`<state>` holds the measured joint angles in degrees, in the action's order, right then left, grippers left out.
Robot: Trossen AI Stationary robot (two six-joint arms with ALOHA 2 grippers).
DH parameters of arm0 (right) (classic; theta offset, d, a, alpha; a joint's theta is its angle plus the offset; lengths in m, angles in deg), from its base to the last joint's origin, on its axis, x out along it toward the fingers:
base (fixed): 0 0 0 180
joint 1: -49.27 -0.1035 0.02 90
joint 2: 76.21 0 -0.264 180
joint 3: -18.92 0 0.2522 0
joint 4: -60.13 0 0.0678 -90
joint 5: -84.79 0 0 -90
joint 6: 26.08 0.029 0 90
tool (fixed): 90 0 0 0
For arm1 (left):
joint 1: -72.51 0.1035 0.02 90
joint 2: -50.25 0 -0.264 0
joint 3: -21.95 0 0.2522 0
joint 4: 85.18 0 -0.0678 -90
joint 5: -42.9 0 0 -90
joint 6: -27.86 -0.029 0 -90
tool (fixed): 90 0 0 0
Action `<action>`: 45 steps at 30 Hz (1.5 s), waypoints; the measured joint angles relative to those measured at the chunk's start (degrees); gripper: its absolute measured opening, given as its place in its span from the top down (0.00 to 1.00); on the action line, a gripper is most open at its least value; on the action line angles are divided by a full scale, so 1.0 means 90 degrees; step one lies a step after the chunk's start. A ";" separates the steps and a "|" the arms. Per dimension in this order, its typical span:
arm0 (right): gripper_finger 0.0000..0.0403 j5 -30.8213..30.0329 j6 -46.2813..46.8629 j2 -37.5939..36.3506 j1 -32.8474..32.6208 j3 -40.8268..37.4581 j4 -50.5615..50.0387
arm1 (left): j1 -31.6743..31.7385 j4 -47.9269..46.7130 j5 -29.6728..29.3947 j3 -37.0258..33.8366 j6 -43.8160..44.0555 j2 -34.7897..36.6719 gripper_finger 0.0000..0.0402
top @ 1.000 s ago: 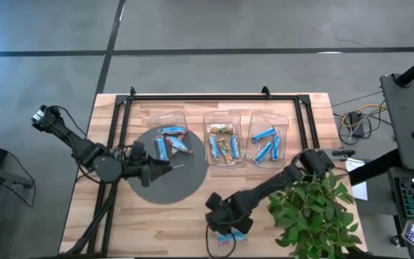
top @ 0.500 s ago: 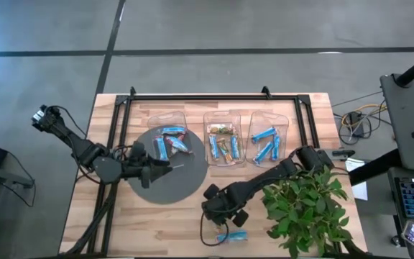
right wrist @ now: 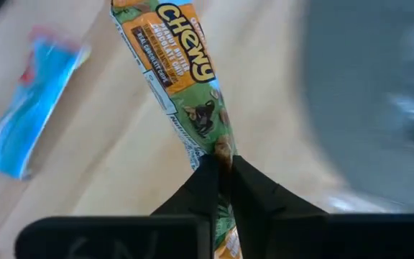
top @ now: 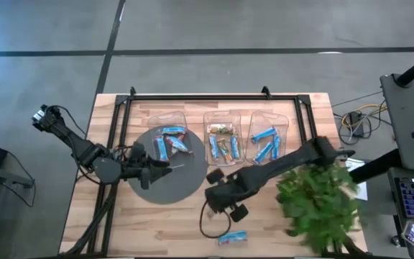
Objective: Pick and place Granola Bars by type
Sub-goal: Put the yellow granola bar into the middle transparent bin, then put the red granola bar into the left transparent bin
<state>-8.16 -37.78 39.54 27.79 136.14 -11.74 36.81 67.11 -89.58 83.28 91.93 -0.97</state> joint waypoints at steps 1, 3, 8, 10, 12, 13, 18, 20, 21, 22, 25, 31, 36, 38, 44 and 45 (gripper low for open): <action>0.95 -0.0275 0.0063 -0.0182 0.0012 0.0098 -0.0022 | 0.0000 0.0000 0.0000 0.0000 0.0000 0.0000 0.50; 0.95 -0.0973 0.0153 -0.0545 0.0083 0.0271 -0.0009 | 0.0000 -0.0004 0.0000 -0.0002 0.0000 0.0000 0.50; 0.95 -0.2166 0.1097 -0.1128 0.0903 0.0511 -0.0192 | 0.0002 0.0026 -0.0154 -0.0002 0.0081 -0.0057 0.50; 0.95 -0.2073 0.2330 -0.1112 0.1532 0.0532 -0.0649 | 0.0002 0.0049 -0.0267 -0.0002 0.0258 -0.0151 0.50; 0.95 -0.1680 0.3608 -0.1005 0.2218 0.0437 -0.0965 | 0.0007 0.0076 -0.0296 -0.0002 0.0478 -0.0283 0.50; 0.95 -0.1387 0.4032 -0.0996 0.2553 0.0310 -0.0935 | 0.0007 0.0107 -0.0291 -0.0002 0.0585 -0.0363 0.50; 0.87 -0.0888 0.4765 -0.0997 0.3542 -0.0441 0.0031 | -0.0018 0.0433 -0.0187 -0.0005 0.1062 -0.0899 0.50; 0.81 -0.0698 0.5014 -0.0991 0.3738 -0.0561 -0.0014 | -0.0034 0.0647 -0.0068 -0.0003 0.1183 -0.1135 0.50; 0.77 -0.0581 0.5078 -0.1011 0.3799 -0.0613 -0.0036 | -0.0056 0.0749 -0.0013 -0.0005 0.1237 -0.1262 0.50; 0.73 -0.0522 0.5108 -0.1028 0.3832 -0.0653 -0.0139 | -0.0080 0.0896 0.0028 -0.0005 0.1266 -0.1386 0.50; 0.62 -0.0518 0.5037 -0.1109 0.3775 -0.0682 -0.0405 | -0.0145 0.1264 0.0163 -0.0005 0.1293 -0.1759 0.50; 0.47 -0.0334 0.3754 -0.1723 0.3087 -0.0699 -0.0636 | -0.0189 0.2145 0.0300 -0.0005 0.1292 -0.2613 0.50; 0.42 -0.0327 0.3066 -0.2322 0.2101 -0.0712 -0.0833 | -0.0051 0.3209 0.1353 0.0089 0.1242 -0.3546 0.50; 0.42 -0.0417 0.3116 -0.2481 0.1768 -0.0719 -0.0974 | 0.0080 0.3284 0.1807 0.0385 0.1217 -0.3995 0.50; 0.42 -0.1348 0.3628 -0.2846 0.1117 -0.0720 -0.1507 | 0.0423 0.0978 0.2939 0.2359 0.0582 -0.5360 0.51; 0.42 -0.1418 0.3725 -0.2871 0.1046 -0.0721 -0.1605 | 0.0427 0.0484 0.3027 0.2745 0.0412 -0.5593 0.51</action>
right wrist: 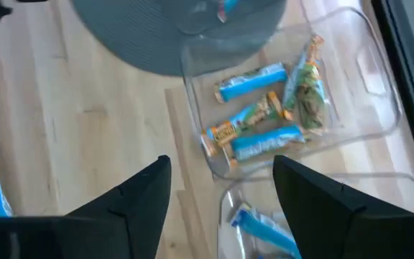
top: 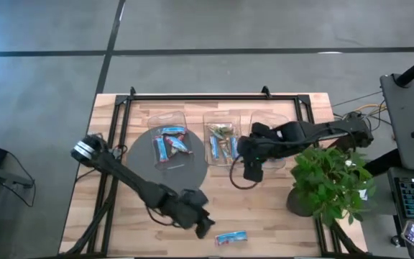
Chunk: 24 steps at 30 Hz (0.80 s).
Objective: Pick and place Granola Bars by type
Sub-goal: Put the red granola bar into the left transparent bin
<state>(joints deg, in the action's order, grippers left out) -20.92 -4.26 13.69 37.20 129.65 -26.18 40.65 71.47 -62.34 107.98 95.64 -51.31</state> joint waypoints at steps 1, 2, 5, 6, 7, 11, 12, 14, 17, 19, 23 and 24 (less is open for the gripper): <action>0.41 -0.0075 0.0091 -0.0031 -0.0056 0.0002 -0.0100 | -0.0002 -0.0463 0.0025 0.0395 -0.0201 -0.0239 0.51; 0.41 -0.0108 0.0164 -0.0053 -0.0103 -0.0002 -0.0202 | -0.0002 -0.0831 0.0046 0.0766 -0.0419 -0.0451 0.51; 0.41 -0.0119 0.0322 -0.0079 -0.0258 -0.0002 -0.0489 | -0.0010 -0.1193 0.0013 0.1635 -0.1169 -0.0939 0.51; 0.41 -0.0118 0.0344 -0.0079 -0.0323 -0.0002 -0.0571 | -0.0009 -0.1248 -0.0040 0.1848 -0.1421 -0.1049 0.51; 0.41 -0.0114 0.0343 -0.0079 -0.0387 -0.0002 -0.0619 | -0.0005 -0.1271 -0.0083 0.2034 -0.1610 -0.1134 0.51; 0.40 -0.0141 0.0247 -0.0079 -0.0604 -0.0002 -0.0631 | 0.0007 -0.1273 -0.0126 0.2593 -0.1865 -0.1577 0.51; 0.40 -0.0235 0.0202 -0.0079 -0.0644 -0.0003 -0.0631 | 0.0007 -0.1276 -0.0103 0.2693 -0.1879 -0.1708 0.51; 0.39 -0.0432 0.0093 -0.0079 -0.0705 -0.0005 -0.0629 | -0.0003 -0.1249 -0.0020 0.2903 -0.1892 -0.2016 0.51; 0.38 -0.0611 0.0032 -0.0079 -0.0721 -0.0002 -0.0629 | -0.0042 -0.1243 0.0044 0.3249 -0.2113 -0.2474 0.51; 0.37 -0.0611 0.0032 -0.0079 -0.0717 -0.0002 -0.0629 | -0.0056 -0.1226 0.0089 0.3470 -0.2280 -0.2770 0.51; 0.37 -0.0606 0.0032 -0.0079 -0.0719 -0.0002 -0.0630 | -0.0053 -0.1407 0.0192 0.3904 -0.2341 -0.3291 0.51; 0.37 -0.0604 0.0030 -0.0079 -0.0719 -0.0002 -0.0629 | -0.0053 -0.1533 0.0190 0.4023 -0.2339 -0.3388 0.51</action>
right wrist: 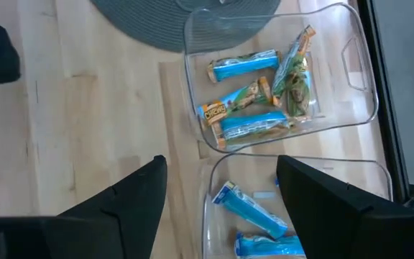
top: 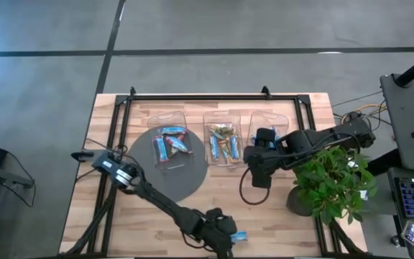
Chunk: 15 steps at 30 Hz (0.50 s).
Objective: Pick and place Granola Bars by type
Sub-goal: Put the red granola bar into the left transparent bin
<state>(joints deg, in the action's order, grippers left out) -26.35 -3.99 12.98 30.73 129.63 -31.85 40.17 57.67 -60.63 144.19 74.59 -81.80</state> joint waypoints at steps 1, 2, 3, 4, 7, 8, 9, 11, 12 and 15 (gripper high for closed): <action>0.37 0.0004 0.0000 0.0000 0.0000 0.0000 -0.0002 | 0.0000 -0.0095 -0.0002 0.0116 0.0003 -0.0084 0.51; 0.38 0.0005 0.0000 0.0000 0.0001 0.0000 -0.0002 | 0.0000 -0.0242 -0.0002 0.0203 0.0004 -0.0134 0.51; 0.38 0.0002 -0.0003 0.0000 0.0002 0.0000 -0.0004 | 0.0000 -0.0469 -0.0004 0.0277 0.0007 -0.0184 0.51; 0.38 0.0002 -0.0015 0.0000 0.0002 0.0000 -0.0004 | -0.0002 -0.0648 -0.0006 0.0364 0.0009 -0.0240 0.51; 0.38 0.0002 -0.0054 0.0000 0.0002 -0.0007 -0.0004 | -0.0014 -0.1024 -0.0094 0.0445 -0.0022 -0.0277 0.51; 0.38 0.0004 -0.0106 0.0000 0.0001 -0.0012 -0.0002 | -0.0015 -0.1037 -0.0122 0.0440 -0.0022 -0.0277 0.51; 0.38 0.0008 -0.0169 0.0000 0.0001 -0.0016 -0.0006 | -0.0015 -0.1019 -0.0130 0.0435 -0.0023 -0.0277 0.51; 0.38 0.0012 -0.0256 0.0000 0.0002 -0.0028 -0.0005 | -0.0015 -0.1075 -0.0116 0.0429 -0.0017 -0.0277 0.51; 0.38 0.0012 -0.0276 0.0000 0.0002 -0.0032 -0.0004 | -0.0015 -0.1050 -0.0078 0.0427 0.0012 -0.0277 0.51; 0.38 0.0012 -0.0292 0.0000 0.0005 -0.0049 -0.0006 | -0.0016 -0.0940 -0.0045 0.0421 0.0081 -0.0280 0.51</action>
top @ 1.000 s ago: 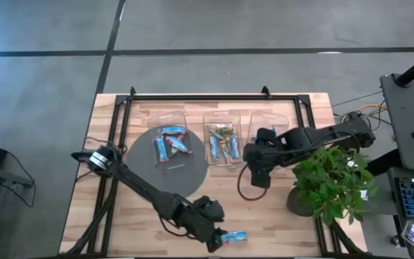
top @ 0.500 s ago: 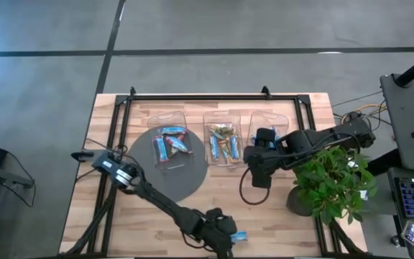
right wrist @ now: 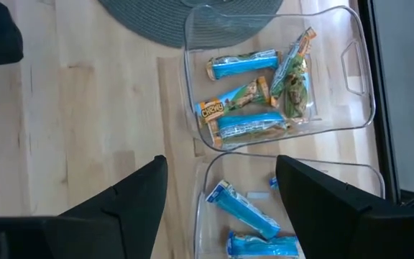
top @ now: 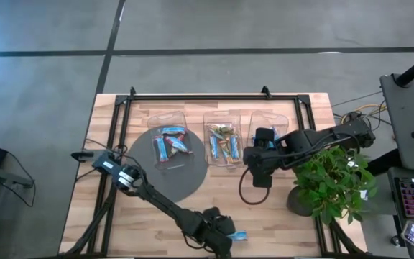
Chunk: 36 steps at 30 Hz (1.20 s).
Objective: Pick and place Granola Bars by type
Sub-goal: Put the red granola bar into the left transparent bin
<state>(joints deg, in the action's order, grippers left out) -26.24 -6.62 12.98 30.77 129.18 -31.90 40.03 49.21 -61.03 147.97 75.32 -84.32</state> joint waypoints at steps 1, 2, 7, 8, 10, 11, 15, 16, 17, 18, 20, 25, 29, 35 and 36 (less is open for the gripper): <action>0.38 0.0000 -0.0012 0.0000 0.0000 -0.0004 -0.0001 | -0.0006 0.0082 0.0001 0.0000 -0.0020 -0.0006 0.51; 0.38 0.0000 -0.0021 0.0000 0.0000 -0.0006 0.0001 | -0.0011 0.0099 0.0007 0.0000 -0.0034 -0.0011 0.51; 0.38 -0.0002 -0.0040 0.0000 0.0000 -0.0023 0.0007 | -0.0013 0.0142 0.0144 -0.0051 -0.0032 -0.0057 0.51; 0.38 -0.0002 -0.0052 0.0002 0.0000 -0.0027 0.0009 | -0.0013 0.0152 0.0184 -0.0087 -0.0024 -0.0069 0.51; 0.38 -0.0003 -0.0069 0.0002 0.0000 -0.0028 0.0011 | -0.0013 0.0190 0.0415 -0.0139 0.0066 -0.0121 0.51; 0.38 -0.0005 -0.0068 0.0002 0.0000 -0.0030 0.0011 | -0.0013 0.0234 0.0493 -0.0141 0.0095 -0.0159 0.51; 0.38 -0.0006 -0.0105 0.0002 0.0000 -0.0036 0.0011 | -0.0024 0.0265 0.0609 -0.0146 0.0198 -0.0217 0.51; 0.38 -0.0009 -0.0132 0.0002 0.0000 -0.0036 0.0011 | -0.0028 0.0269 0.0594 -0.0146 0.0224 -0.0222 0.51; 0.38 -0.0010 -0.0154 0.0002 0.0000 -0.0036 0.0012 | -0.0028 0.0266 0.0571 -0.0146 0.0227 -0.0222 0.51; 0.38 -0.0010 -0.0169 0.0002 0.0000 -0.0036 0.0014 | -0.0028 0.0269 0.0532 -0.0149 0.0236 -0.0225 0.51; 0.38 -0.0010 -0.0192 0.0002 0.0002 -0.0036 0.0021 | -0.0030 0.0283 0.0360 -0.0183 0.0214 -0.0225 0.51; 0.38 -0.0015 -0.0214 0.0002 0.0002 -0.0036 0.0024 | -0.0052 0.0005 -0.0079 -0.0187 -0.0260 -0.0237 0.55; 0.38 -0.0017 -0.0244 0.0002 0.0002 -0.0036 0.0024 | -0.0043 -0.0100 -0.0177 -0.0199 -0.0780 -0.0237 0.69; 0.38 -0.0227 -0.0291 0.0002 0.0002 -0.0036 0.0023 | 0.0021 -0.0291 -0.0049 -0.0231 -0.0849 -0.0052 0.88; 0.38 -0.0318 -0.0285 0.0002 0.0002 -0.0036 0.0021 | 0.0041 -0.0392 -0.0062 -0.0235 -0.0770 0.0032 0.89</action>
<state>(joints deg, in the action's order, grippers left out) -29.11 -9.18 12.99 30.79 128.86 -31.71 40.40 45.69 -61.59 145.86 68.39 -84.03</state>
